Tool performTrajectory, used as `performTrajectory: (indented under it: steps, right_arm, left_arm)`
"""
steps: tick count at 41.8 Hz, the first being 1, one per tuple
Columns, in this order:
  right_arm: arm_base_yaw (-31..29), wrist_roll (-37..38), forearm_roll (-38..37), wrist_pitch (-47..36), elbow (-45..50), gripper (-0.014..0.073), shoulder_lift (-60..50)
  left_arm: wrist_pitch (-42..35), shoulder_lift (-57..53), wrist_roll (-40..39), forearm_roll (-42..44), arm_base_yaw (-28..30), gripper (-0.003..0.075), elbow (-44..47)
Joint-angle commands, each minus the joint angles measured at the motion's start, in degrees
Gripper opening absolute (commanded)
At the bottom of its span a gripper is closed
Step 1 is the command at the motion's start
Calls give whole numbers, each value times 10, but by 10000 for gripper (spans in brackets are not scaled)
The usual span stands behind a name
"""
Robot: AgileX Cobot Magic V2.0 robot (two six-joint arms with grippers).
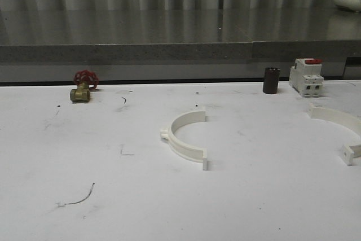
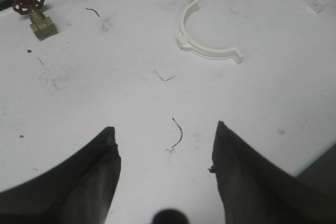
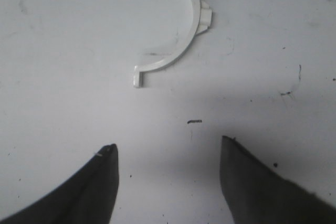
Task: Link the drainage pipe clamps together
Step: 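Raise the left gripper away from the placed half-ring, then lower the right gripper and grasp the other white half-ring by its tab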
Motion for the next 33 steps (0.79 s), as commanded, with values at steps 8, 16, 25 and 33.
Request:
performTrajectory:
  steps: [8, 16, 25, 33]
  right_arm:
    - [-52, 0, -7, -41, -73, 456, 97]
    - [-72, -1, 15, -46, -125, 456, 179]
    - [-70, -27, 38, -38, -179, 456, 255]
    - [-70, -35, 43, -35, -204, 456, 312]
  left_arm:
    - [-39, -2, 0, -9, 1, 388, -16]
    - [-39, -2, 0, -9, 1, 388, -16]
    - [-39, -2, 0, -9, 1, 388, -16]
    - [-39, -2, 0, -9, 1, 388, -16]
